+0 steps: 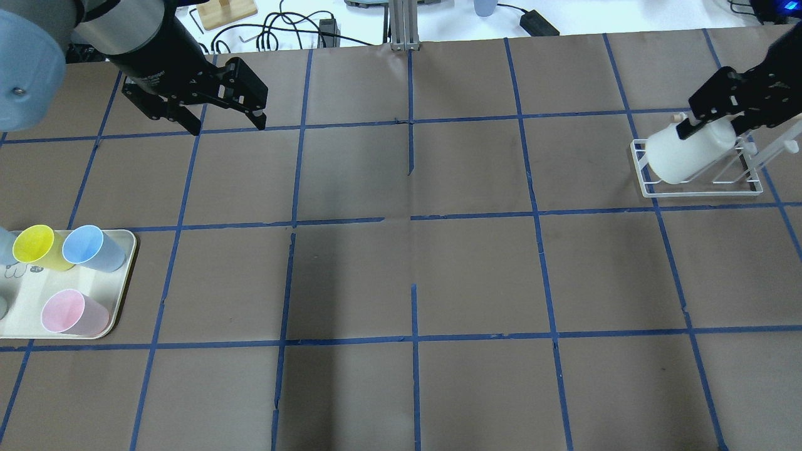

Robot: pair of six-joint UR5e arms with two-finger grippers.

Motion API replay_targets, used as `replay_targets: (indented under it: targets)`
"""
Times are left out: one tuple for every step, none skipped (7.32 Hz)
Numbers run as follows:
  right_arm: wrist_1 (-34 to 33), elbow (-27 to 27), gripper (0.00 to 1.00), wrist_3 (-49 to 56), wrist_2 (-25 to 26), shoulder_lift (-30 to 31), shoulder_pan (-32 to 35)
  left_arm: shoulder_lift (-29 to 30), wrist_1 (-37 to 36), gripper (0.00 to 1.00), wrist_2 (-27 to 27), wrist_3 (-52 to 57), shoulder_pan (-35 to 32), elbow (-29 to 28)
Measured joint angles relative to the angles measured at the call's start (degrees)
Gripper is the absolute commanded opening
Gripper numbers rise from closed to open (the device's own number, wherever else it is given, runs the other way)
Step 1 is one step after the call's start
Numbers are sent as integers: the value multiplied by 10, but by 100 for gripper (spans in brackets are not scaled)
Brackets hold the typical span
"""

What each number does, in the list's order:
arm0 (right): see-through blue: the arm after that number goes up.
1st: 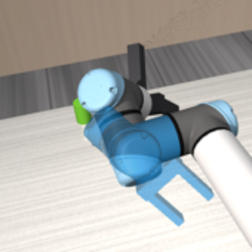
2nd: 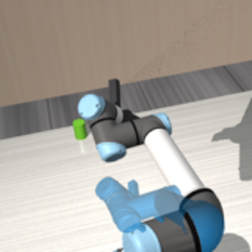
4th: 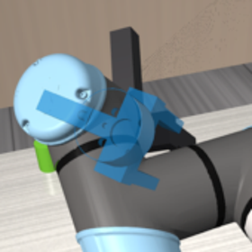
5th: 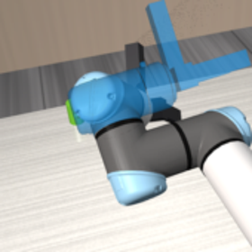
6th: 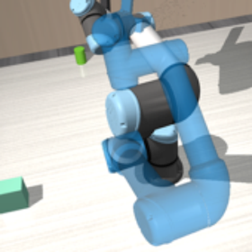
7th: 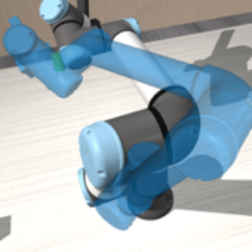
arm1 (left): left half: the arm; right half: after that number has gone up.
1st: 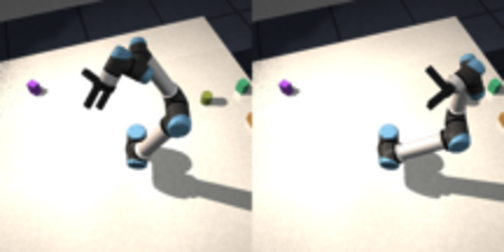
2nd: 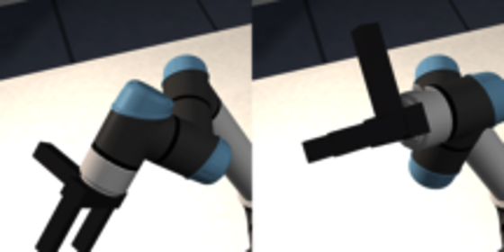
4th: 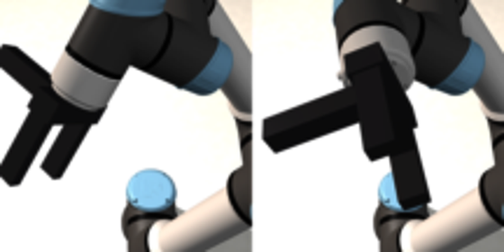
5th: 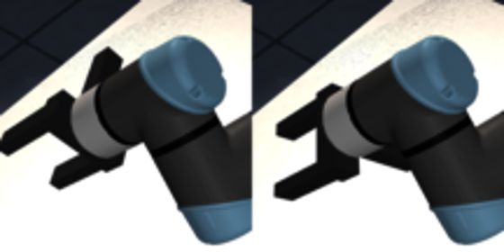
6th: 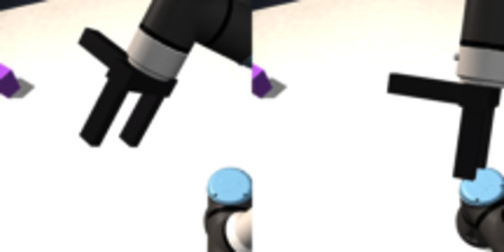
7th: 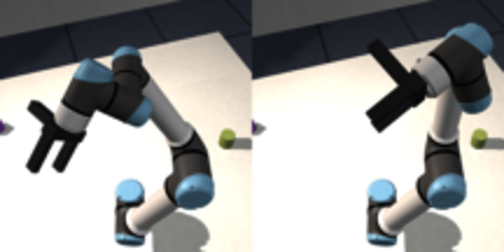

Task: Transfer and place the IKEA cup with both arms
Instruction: 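Carry the white cup toward the left gripper while the left arm reaches toward it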

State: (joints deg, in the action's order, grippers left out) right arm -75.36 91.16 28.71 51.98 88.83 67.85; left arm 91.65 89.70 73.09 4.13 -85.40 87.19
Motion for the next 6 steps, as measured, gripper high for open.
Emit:
replay_targets:
  targets:
    - [31, 1, 20, -1, -76, -1, 23, -1, 21, 100, -53, 1, 20, 0]
    - [69, 1, 21, -2, -161, -1, 45, -1, 41, 100, -112, 3, 42, 3]
    - [118, 2, 22, -2, -244, -1, 60, -2, 53, 100, -174, 5, 60, 12]
    - [167, 2, 22, -2, -310, 0, 70, -5, 58, 100, -237, 6, 75, 30]
    - [216, 2, 22, -2, -366, -1, 82, -8, 60, 100, -294, 7, 86, 51]
    - [251, 3, 22, -3, -414, -4, 102, -11, 60, 100, -347, 8, 94, 70]
